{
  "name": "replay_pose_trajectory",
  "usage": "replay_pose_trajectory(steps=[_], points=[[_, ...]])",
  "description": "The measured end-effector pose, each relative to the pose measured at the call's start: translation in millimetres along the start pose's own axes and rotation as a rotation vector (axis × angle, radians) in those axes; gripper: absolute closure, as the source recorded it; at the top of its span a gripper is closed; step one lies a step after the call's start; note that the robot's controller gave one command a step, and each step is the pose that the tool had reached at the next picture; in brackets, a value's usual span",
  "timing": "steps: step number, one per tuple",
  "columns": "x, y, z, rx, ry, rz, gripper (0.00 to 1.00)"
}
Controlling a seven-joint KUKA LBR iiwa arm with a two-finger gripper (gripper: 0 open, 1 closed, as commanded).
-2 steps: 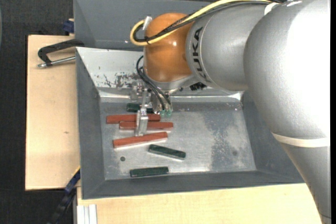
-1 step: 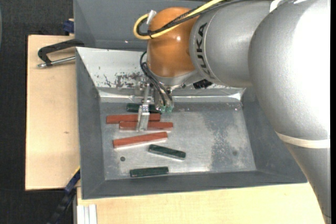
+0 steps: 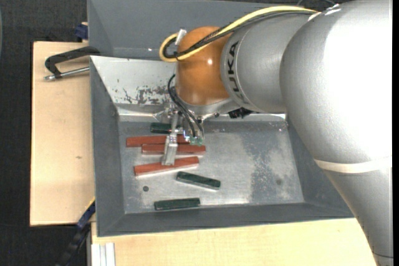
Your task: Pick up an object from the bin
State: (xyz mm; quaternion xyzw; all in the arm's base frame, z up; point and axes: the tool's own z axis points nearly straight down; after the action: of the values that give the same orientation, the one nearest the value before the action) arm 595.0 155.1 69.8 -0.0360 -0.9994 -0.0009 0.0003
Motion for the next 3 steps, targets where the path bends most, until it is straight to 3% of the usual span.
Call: replay_pose_trajectory(steps=[1, 3], points=[[-4.2, -5.0, -4.7, -0.005, -0.007, 0.002, 1.0], [-2.4, -5.7, -9.7, -0.002, -0.003, 0.002, 1.0]])
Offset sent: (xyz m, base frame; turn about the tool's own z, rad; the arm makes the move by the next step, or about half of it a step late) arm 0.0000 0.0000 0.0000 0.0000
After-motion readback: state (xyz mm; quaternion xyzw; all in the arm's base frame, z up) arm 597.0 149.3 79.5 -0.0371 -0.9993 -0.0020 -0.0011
